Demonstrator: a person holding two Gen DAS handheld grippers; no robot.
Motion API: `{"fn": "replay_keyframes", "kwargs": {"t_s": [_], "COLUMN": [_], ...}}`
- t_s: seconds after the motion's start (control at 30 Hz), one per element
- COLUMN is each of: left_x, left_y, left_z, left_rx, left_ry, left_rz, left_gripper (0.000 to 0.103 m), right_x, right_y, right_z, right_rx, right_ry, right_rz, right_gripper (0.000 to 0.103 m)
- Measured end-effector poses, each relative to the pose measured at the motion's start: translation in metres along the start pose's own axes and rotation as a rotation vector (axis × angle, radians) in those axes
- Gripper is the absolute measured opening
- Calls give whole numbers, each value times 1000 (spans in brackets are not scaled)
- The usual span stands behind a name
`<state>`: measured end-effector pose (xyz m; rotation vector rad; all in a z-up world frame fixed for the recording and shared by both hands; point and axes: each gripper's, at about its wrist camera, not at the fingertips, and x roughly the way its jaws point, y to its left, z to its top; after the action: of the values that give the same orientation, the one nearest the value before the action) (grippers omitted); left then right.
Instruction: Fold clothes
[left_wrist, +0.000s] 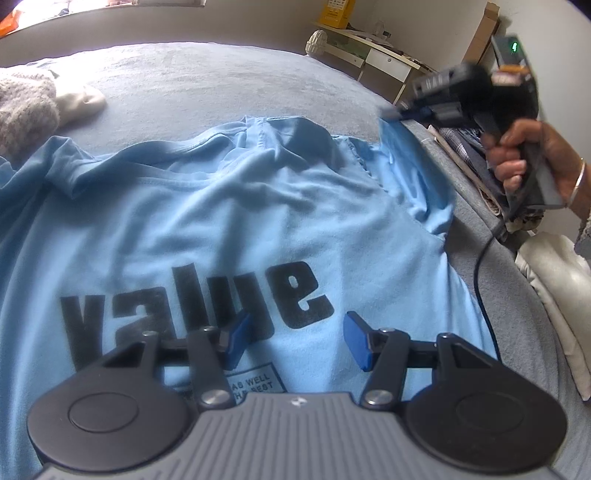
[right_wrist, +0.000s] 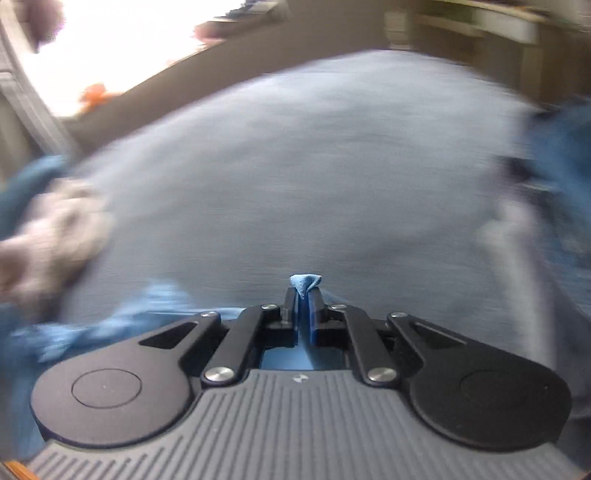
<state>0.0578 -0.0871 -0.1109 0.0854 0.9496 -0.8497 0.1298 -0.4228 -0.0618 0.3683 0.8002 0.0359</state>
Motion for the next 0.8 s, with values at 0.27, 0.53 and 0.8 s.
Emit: {"fn": "replay_keyframes", "kwargs": {"t_s": [0.27, 0.53, 0.8], "left_x": [-1, -2, -2], "left_y": [-3, -3, -6], "left_z": [-2, -3, -2], "left_rx": [-5, -10, -16], "left_ry": [2, 3, 9], "left_rz": [-11, -16, -6], "left_gripper": [56, 56, 56], "right_x": [-27, -26, -10], "right_y": [20, -74, -97], "right_z": [-13, -49, -85], "right_rx": [-171, 251, 450], "right_ry": [-48, 30, 75], "right_rz": [131, 26, 113], "right_gripper": [52, 52, 6]}}
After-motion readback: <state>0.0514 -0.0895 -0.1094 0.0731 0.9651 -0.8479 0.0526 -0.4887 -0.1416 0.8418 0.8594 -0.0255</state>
